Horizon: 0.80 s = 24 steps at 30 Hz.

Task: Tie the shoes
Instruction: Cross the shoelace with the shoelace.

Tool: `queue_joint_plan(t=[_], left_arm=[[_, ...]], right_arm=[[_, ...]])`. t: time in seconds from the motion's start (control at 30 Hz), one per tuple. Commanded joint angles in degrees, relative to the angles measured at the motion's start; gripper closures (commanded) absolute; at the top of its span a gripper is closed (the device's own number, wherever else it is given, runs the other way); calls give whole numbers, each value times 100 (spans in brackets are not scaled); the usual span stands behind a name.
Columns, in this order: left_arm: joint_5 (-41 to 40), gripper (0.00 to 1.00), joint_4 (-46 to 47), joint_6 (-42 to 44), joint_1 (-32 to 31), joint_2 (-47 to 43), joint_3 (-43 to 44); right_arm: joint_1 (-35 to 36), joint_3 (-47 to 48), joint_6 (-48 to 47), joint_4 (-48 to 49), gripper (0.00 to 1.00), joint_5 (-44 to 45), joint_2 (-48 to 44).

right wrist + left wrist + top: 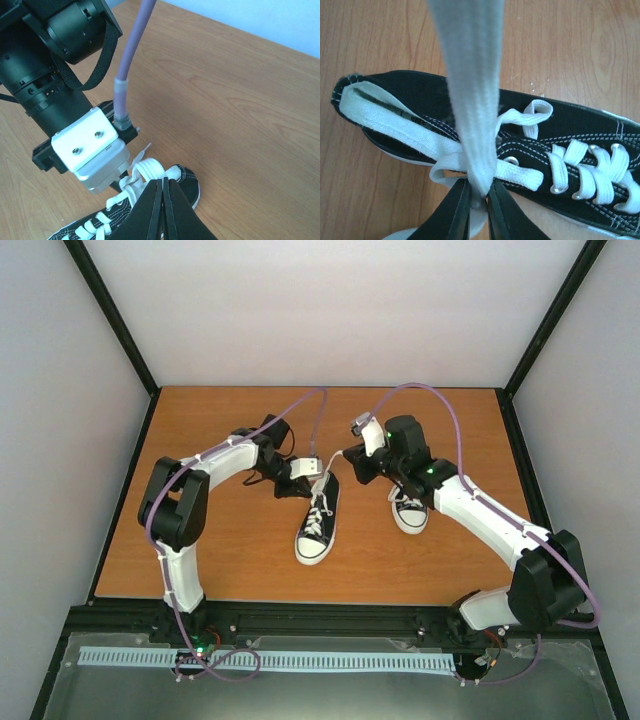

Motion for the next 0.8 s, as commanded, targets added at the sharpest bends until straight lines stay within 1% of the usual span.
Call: queue_joint_plan(t=[0.0,0.03,0.17,0.3,0.43,0.57,0.63,0.77], left_arm=[[131,95,-10,79,-43,-62,129],[163,99,40,42,-43,-144,74],[313,99,140,13,-43,-626,-221],[397,99,104,4,-47,-1174,-555],[548,99,96,-81,-43,-1579,-854],[683,99,122,-172,-43,-1733,-1021],[697,99,175,-239,-38,-1754,-1053],[783,99,232,-299,-43,-1812,-1081]], right_arm=[[-53,-163,149,67,97,-183,15],[-61,-192,160,77,97,-206,39],[-77,-271,235,97,97,-333,159],[-83,-397,485,405,97,-702,371],[-79,-420,793,806,97,-1035,766],[-67,-274,1008,1049,97,-1502,1296],[-37,-184,949,970,97,-1759,1522],[138,14,424,293,97,-2288,1916]])
